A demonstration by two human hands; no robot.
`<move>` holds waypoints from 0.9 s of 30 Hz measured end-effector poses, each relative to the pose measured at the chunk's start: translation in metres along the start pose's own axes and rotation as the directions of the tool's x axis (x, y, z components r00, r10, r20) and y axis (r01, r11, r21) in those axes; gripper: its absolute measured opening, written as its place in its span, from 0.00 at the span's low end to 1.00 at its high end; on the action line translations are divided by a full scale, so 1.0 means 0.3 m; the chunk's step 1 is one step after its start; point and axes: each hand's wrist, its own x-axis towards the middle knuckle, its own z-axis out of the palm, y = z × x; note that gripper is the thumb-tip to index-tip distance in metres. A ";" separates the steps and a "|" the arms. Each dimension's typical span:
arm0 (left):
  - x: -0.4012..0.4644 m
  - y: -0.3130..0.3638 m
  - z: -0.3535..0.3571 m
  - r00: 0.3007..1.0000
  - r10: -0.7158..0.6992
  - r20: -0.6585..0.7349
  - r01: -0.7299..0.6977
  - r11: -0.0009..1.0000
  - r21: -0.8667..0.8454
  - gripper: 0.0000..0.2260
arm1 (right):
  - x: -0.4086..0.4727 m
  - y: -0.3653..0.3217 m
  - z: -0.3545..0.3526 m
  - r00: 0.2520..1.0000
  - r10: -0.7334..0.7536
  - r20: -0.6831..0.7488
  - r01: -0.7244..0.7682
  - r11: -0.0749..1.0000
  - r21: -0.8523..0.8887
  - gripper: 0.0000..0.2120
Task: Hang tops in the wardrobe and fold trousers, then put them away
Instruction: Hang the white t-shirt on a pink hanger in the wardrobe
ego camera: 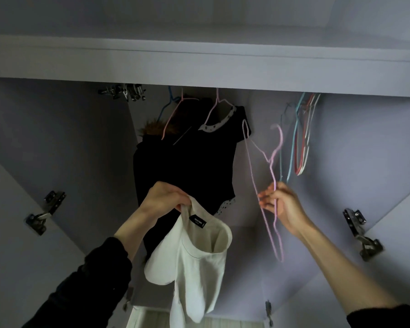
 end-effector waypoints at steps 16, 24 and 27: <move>-0.013 -0.050 -0.017 0.996 -0.071 -0.051 0.069 0.997 -0.028 0.05 | -0.010 0.085 -0.079 0.994 -0.082 0.070 0.105 0.569 -0.816 0.16; -0.006 -0.078 -0.008 0.992 -0.108 -0.070 0.105 0.993 -0.044 0.05 | -0.021 0.058 -0.039 0.974 -0.115 0.197 0.220 0.249 -0.943 0.13; -0.020 -0.077 -0.001 0.992 -0.107 -0.069 0.103 0.993 -0.060 0.05 | -0.030 0.069 -0.062 0.996 -0.034 0.077 0.084 0.446 -0.891 0.12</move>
